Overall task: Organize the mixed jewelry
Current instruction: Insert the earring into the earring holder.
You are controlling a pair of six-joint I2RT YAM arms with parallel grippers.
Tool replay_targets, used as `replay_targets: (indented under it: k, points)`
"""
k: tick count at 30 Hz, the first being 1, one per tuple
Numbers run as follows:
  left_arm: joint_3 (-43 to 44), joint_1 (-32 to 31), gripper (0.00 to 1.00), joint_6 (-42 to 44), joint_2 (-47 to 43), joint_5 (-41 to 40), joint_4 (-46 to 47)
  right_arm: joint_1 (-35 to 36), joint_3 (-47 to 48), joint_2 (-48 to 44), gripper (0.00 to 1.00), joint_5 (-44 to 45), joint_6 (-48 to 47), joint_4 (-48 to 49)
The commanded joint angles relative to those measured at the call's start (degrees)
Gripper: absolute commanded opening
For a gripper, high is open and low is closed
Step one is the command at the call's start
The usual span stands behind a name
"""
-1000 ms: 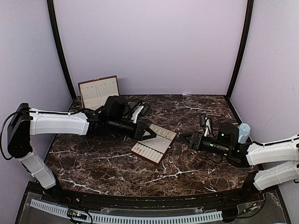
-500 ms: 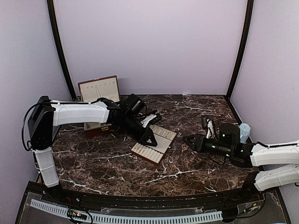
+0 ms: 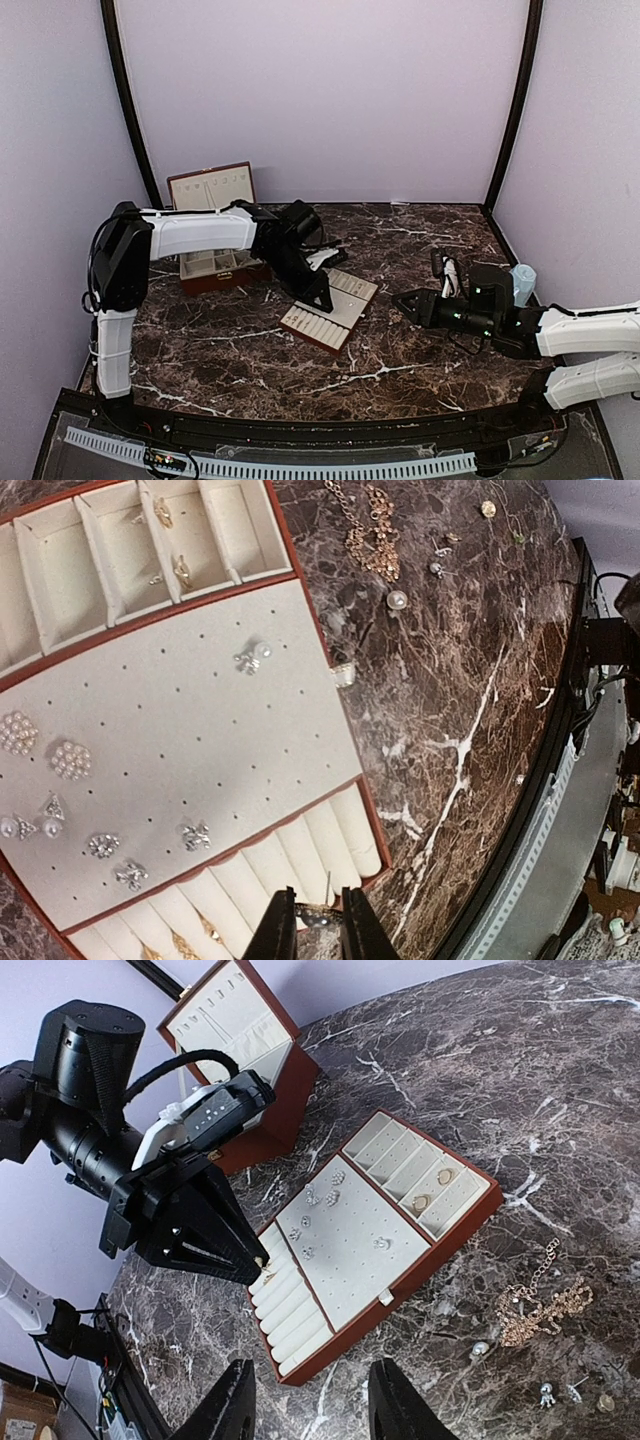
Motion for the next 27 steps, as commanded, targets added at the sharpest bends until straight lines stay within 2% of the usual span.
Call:
replay_targets:
  k: [1,13,27]
  points:
    - [3.7,1.0,0.09,1.9,1.7,0.9,-5.2,-0.1,-0.5,-0.7,0.39,0.9,-0.5,0.6]
    - [8.3,1.5,0.09,2.5,6.2,2.3,-9.9,0.0,-1.0,-1.4,0.39,1.0,-0.3,0.3]
    - [10.8,1.5,0.09,3.0,9.1,-0.3,-11.3,-0.1,-1.7,-2.3,0.39,1.6,-0.1,-0.5]
